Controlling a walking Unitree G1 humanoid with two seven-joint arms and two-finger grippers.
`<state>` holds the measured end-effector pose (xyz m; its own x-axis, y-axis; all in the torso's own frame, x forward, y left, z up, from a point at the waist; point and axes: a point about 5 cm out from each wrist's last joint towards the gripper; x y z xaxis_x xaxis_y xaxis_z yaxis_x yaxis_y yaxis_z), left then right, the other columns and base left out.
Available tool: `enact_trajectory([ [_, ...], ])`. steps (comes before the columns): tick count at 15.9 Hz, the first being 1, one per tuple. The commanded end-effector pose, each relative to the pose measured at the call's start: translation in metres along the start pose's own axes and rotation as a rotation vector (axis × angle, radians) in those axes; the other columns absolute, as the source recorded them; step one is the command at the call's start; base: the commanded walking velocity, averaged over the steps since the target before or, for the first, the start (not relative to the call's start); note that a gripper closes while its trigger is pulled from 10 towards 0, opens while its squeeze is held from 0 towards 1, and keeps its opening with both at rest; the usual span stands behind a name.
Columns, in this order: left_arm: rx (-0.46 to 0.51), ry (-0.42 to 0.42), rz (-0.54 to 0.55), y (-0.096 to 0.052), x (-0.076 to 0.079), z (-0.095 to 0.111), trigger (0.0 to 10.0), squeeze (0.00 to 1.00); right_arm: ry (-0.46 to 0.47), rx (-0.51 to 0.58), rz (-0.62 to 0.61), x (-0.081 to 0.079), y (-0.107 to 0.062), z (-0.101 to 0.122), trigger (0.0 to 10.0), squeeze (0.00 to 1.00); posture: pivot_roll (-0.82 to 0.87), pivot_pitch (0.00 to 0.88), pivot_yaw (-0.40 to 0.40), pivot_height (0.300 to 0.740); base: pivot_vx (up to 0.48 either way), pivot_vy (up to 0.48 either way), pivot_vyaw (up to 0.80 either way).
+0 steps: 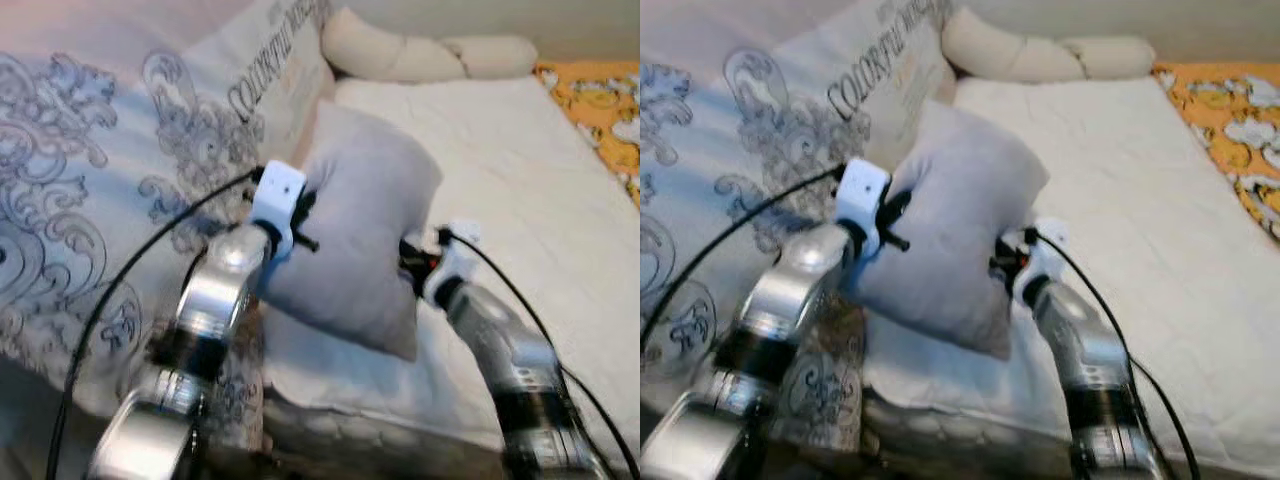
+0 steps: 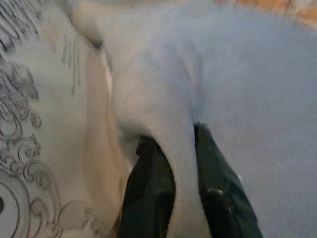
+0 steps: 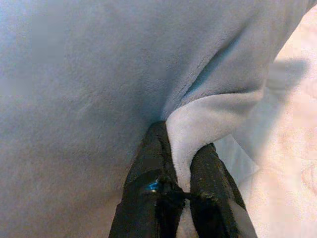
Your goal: Clean up the room
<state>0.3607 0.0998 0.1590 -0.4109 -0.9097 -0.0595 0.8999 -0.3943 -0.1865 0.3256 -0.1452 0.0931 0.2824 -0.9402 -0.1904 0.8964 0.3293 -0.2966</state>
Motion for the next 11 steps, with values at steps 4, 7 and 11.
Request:
enact_trajectory([
  [4,-0.003,0.075,0.154,0.017,-0.034,0.016,10.0,0.00,-0.051,-0.006,-0.021,0.005,0.036,0.013,10.0,0.00,0.02,0.136,0.109,0.740,0.000,0.000,0.00],
  [7,-0.031,0.210,0.243,0.020,-0.049,0.020,10.0,0.00,-0.072,-0.011,-0.018,0.001,0.045,0.020,10.0,0.00,0.05,0.204,0.105,0.740,0.000,0.000,0.00],
  [11,0.009,0.293,0.383,0.009,-0.071,0.036,10.0,0.00,-0.083,-0.037,0.023,-0.011,0.048,0.005,10.0,0.00,0.10,0.220,0.094,0.740,0.000,0.000,0.00],
])
Point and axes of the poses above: a point about 5 cm out from each wrist's last joint towards the gripper, its own y axis pointing out of the wrist towards the gripper, its own z axis along the axis of the wrist's last joint, x = y × z, and after that the axes turned 9 degrees about -y, right-handed
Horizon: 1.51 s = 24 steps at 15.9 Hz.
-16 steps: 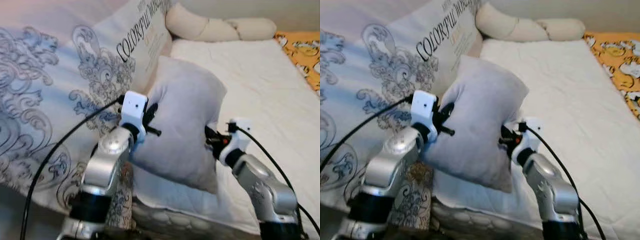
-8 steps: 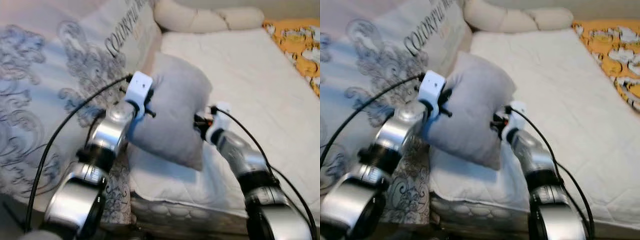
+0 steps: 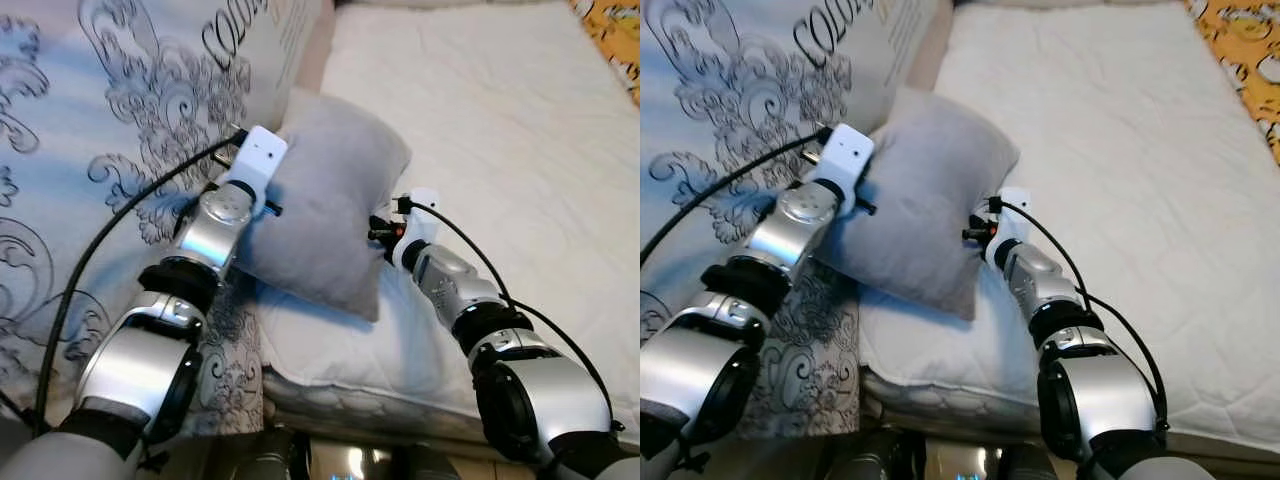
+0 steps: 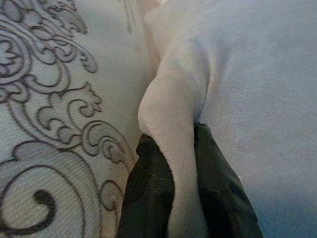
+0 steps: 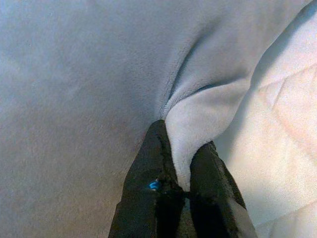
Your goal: Clean up the room
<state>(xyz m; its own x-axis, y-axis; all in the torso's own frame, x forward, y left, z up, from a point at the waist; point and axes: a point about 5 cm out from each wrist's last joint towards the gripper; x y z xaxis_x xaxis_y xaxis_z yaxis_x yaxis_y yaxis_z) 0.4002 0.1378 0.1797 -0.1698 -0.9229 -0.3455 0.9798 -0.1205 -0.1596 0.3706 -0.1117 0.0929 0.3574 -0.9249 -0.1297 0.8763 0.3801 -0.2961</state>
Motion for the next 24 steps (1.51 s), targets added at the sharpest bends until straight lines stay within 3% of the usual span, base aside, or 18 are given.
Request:
enact_trajectory([
  [1,0.057,0.046,0.125,-0.006,-0.027,0.011,10.0,0.17,0.003,-0.041,-0.020,0.003,-0.003,-0.015,10.0,0.37,0.11,0.216,0.092,0.740,0.000,0.000,0.00],
  [2,0.056,0.036,0.135,-0.010,-0.026,0.009,10.0,0.55,-0.003,-0.056,-0.030,0.002,-0.004,-0.020,10.0,1.00,0.12,0.213,0.087,0.740,0.000,0.000,0.00],
  [3,0.052,0.031,0.133,-0.012,-0.023,0.007,10.0,1.00,0.006,-0.059,-0.035,0.002,-0.004,-0.022,10.0,1.00,0.12,0.212,0.085,0.740,0.000,0.000,0.00],
  [6,0.035,-0.033,0.111,-0.019,-0.010,0.000,10.0,1.00,-0.005,-0.078,-0.100,0.007,-0.005,-0.025,10.0,1.00,0.12,0.207,0.076,0.740,0.000,0.000,0.00],
  [8,0.047,-0.053,0.059,-0.029,0.004,0.003,10.0,1.00,0.033,-0.048,-0.142,0.016,-0.008,-0.022,10.0,1.00,0.11,0.198,0.074,0.740,0.000,0.000,0.00],
  [10,0.066,-0.084,0.034,-0.037,0.007,0.008,10.0,1.00,0.054,-0.014,-0.160,0.025,-0.012,-0.019,10.0,1.00,0.10,0.187,0.072,0.740,0.000,0.000,0.00],
  [12,0.129,-0.181,-0.001,-0.047,0.006,0.018,10.0,1.00,0.115,0.053,-0.169,0.041,-0.019,-0.015,10.0,1.00,0.09,0.155,0.067,0.740,0.000,0.000,0.00],
  [13,0.250,-0.309,-0.041,-0.056,0.004,0.027,10.0,1.00,0.166,0.137,-0.157,0.057,-0.030,-0.012,10.0,1.00,0.07,0.126,0.064,0.740,0.000,0.000,0.00],
  [14,0.268,-0.325,-0.044,-0.057,0.004,0.029,10.0,0.54,0.172,0.149,-0.154,0.059,-0.031,-0.012,10.0,1.00,0.07,0.126,0.064,0.740,0.000,0.000,0.00],
  [15,0.280,-0.371,-0.053,-0.061,0.003,0.029,10.0,0.54,0.185,0.192,-0.126,0.061,-0.034,-0.009,10.0,1.00,0.05,0.108,0.063,0.740,0.000,0.000,0.00],
  [16,0.258,-0.444,-0.092,-0.072,0.005,0.017,10.0,0.00,0.163,0.315,-0.079,0.063,-0.051,0.000,10.0,1.00,0.01,0.080,0.066,0.740,0.000,0.000,0.00],
  [17,0.215,-0.417,-0.099,-0.087,0.009,-0.004,10.0,0.00,0.093,0.378,-0.096,0.057,-0.076,0.008,10.0,1.00,-0.01,0.064,0.068,0.740,0.000,0.000,0.00],
  [18,0.201,-0.405,-0.083,-0.095,0.010,-0.015,10.0,0.00,0.061,0.398,-0.117,0.053,-0.088,0.012,10.0,1.00,-0.03,0.056,0.068,0.740,0.000,0.000,0.00],
  [20,0.168,-0.450,-0.059,-0.105,0.012,-0.030,10.0,0.00,0.013,0.405,-0.135,0.046,-0.101,0.016,10.0,1.00,-0.06,0.042,0.065,0.740,0.000,-0.212,0.00],
  [22,0.127,-0.500,0.007,-0.123,0.017,-0.045,10.0,0.00,-0.113,0.349,-0.193,0.035,-0.121,0.012,10.0,1.00,-0.07,0.018,0.040,0.740,0.000,-0.480,0.00],
  [23,0.120,-0.505,0.021,-0.130,0.018,-0.048,10.0,0.00,-0.136,0.320,-0.204,0.027,-0.129,0.011,10.0,0.64,-0.07,0.014,0.026,0.740,0.000,-0.480,0.00],
  [24,0.106,-0.505,0.035,-0.135,0.020,-0.052,10.0,0.00,-0.127,0.301,-0.203,0.019,-0.135,0.009,10.0,0.00,-0.06,0.013,0.018,0.740,0.000,-0.480,0.00],
])
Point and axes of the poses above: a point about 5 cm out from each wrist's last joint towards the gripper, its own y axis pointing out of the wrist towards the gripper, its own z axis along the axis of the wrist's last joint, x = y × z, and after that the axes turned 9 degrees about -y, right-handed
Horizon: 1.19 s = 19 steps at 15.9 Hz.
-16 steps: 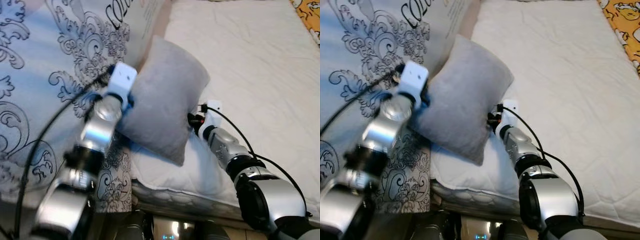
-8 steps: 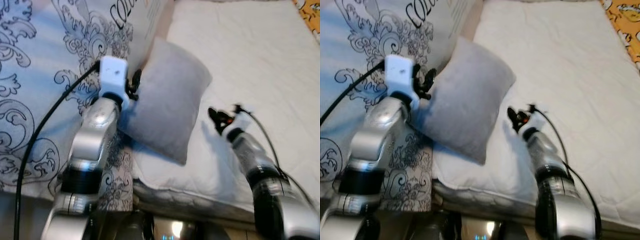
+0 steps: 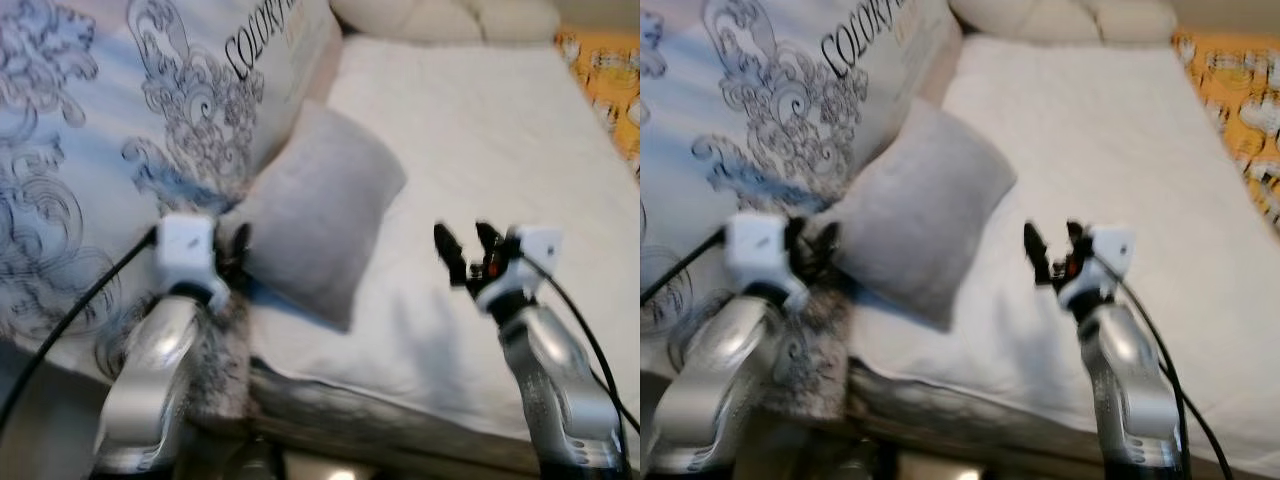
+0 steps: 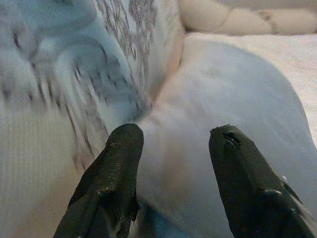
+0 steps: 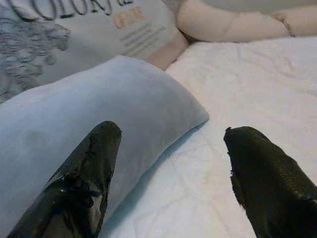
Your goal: Clean up the room
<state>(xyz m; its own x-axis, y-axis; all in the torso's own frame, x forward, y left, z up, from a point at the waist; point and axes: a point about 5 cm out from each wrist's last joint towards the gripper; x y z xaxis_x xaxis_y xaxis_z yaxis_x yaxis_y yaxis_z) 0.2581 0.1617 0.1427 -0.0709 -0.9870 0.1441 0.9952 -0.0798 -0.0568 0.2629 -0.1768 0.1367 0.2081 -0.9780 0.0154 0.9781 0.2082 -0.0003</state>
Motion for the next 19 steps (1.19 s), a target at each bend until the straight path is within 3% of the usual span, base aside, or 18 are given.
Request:
enact_trajectory([
  [1,-0.003,-0.006,0.004,-0.003,0.005,-0.001,10.0,0.00,-0.008,-0.031,-0.019,-0.001,-0.007,0.000,10.0,0.00,-0.06,0.012,0.013,0.740,0.000,-0.480,0.00],
  [4,-0.027,-0.004,0.042,-0.011,-0.001,-0.008,10.0,0.00,-0.053,-0.089,-0.014,-0.008,-0.016,-0.008,10.0,0.00,-0.05,0.009,-0.003,0.740,0.000,-0.480,0.00],
  [7,-0.028,-0.005,0.052,-0.010,-0.002,-0.003,10.0,0.00,-0.039,-0.144,-0.088,-0.004,-0.023,-0.012,10.0,0.00,-0.05,0.012,0.013,0.740,0.000,-0.480,0.00],
  [10,-0.036,0.002,0.035,-0.009,-0.001,-0.004,10.0,0.00,-0.054,-0.160,-0.087,-0.008,-0.032,-0.016,10.0,0.00,-0.05,0.013,0.035,0.740,0.000,-0.480,0.00],
  [19,-0.034,-0.005,0.046,-0.011,-0.002,-0.001,10.0,0.00,-0.028,-0.197,-0.050,-0.018,-0.032,-0.021,10.0,0.00,-0.02,0.004,0.012,0.740,0.000,-0.480,0.00],
])
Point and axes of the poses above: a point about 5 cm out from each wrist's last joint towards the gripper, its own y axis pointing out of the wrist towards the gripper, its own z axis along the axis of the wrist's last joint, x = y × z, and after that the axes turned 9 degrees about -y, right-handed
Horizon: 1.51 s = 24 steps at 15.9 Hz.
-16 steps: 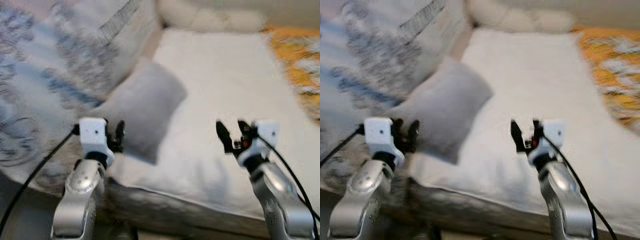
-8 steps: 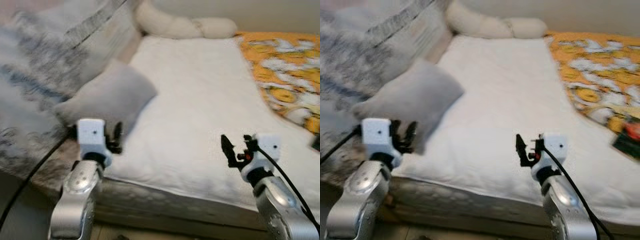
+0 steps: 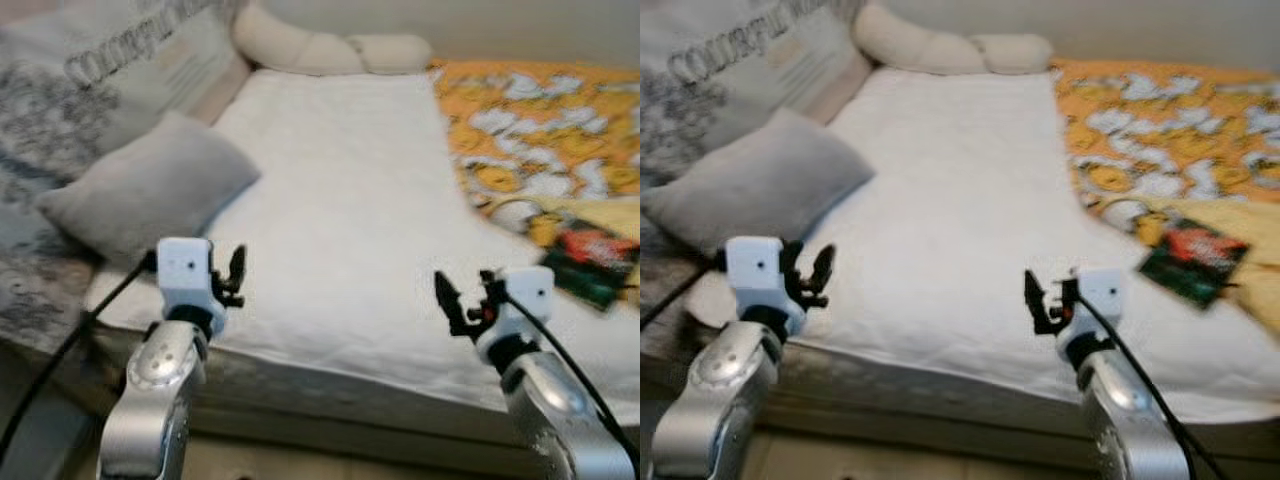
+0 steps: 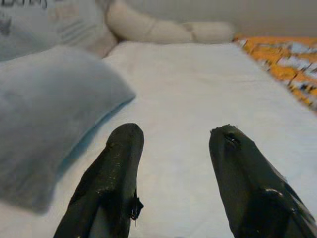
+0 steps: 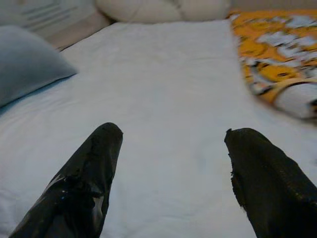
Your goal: Clean up the room
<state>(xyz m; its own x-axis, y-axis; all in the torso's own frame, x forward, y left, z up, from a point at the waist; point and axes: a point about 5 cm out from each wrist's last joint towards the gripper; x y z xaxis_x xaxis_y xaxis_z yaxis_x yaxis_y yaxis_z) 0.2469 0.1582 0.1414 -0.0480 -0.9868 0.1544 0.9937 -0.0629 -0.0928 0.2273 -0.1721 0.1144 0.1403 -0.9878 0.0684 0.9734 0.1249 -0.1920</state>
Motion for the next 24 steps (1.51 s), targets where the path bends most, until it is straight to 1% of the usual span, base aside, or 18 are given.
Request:
enact_trajectory([
  [1,0.002,0.007,0.024,0.000,-0.006,0.003,10.0,0.00,0.022,-0.008,0.031,-0.006,0.001,0.000,10.0,0.00,-0.01,0.003,0.007,0.740,0.000,-0.480,0.00],
  [3,0.004,0.004,0.029,-0.001,-0.007,0.003,10.0,0.00,0.015,-0.016,0.045,-0.007,0.002,-0.002,10.0,0.00,-0.01,0.000,0.004,0.740,0.000,-0.480,0.00],
  [6,-0.001,0.001,0.035,-0.003,-0.007,0.002,10.0,0.00,0.029,-0.007,0.050,-0.009,0.008,0.002,10.0,0.00,0.00,0.000,0.005,0.740,0.000,-0.480,0.00],
  [8,0.000,0.003,0.030,-0.003,-0.006,0.002,10.0,0.00,0.023,-0.010,0.057,-0.009,0.008,0.001,10.0,0.00,0.00,0.000,0.000,0.740,0.000,-0.480,0.00],
  [11,-0.004,-0.029,0.070,-0.003,-0.010,0.003,10.0,0.00,0.022,-0.018,0.041,-0.007,0.010,0.001,10.0,0.00,0.00,0.006,0.003,0.740,0.000,0.000,0.00],
  [12,0.003,0.019,0.053,-0.003,-0.010,0.004,10.0,0.00,0.026,-0.021,0.038,-0.007,0.010,0.001,10.0,0.00,-0.01,0.009,0.005,0.740,0.000,0.000,0.00],
  [13,0.009,0.028,0.043,-0.003,-0.009,0.005,10.0,0.00,0.031,-0.022,0.038,-0.007,0.010,0.001,10.0,0.00,-0.01,0.011,0.005,0.740,0.000,0.000,0.00],
  [16,0.019,0.009,0.005,-0.003,-0.005,0.006,10.0,0.00,0.022,-0.026,0.026,-0.005,0.010,0.002,10.0,0.00,-0.01,0.017,0.008,0.740,0.304,0.000,-0.61],
  [20,0.015,0.004,0.000,-0.004,-0.004,0.005,10.0,0.00,0.010,-0.018,0.024,-0.002,0.013,0.007,10.0,0.00,0.00,0.020,0.001,0.740,0.341,0.000,0.00],
  [24,0.012,0.009,0.001,-0.005,-0.004,0.004,10.0,0.00,0.006,-0.024,0.036,-0.003,0.016,0.007,10.0,0.00,0.00,0.016,-0.011,0.740,0.385,0.000,0.00],
])
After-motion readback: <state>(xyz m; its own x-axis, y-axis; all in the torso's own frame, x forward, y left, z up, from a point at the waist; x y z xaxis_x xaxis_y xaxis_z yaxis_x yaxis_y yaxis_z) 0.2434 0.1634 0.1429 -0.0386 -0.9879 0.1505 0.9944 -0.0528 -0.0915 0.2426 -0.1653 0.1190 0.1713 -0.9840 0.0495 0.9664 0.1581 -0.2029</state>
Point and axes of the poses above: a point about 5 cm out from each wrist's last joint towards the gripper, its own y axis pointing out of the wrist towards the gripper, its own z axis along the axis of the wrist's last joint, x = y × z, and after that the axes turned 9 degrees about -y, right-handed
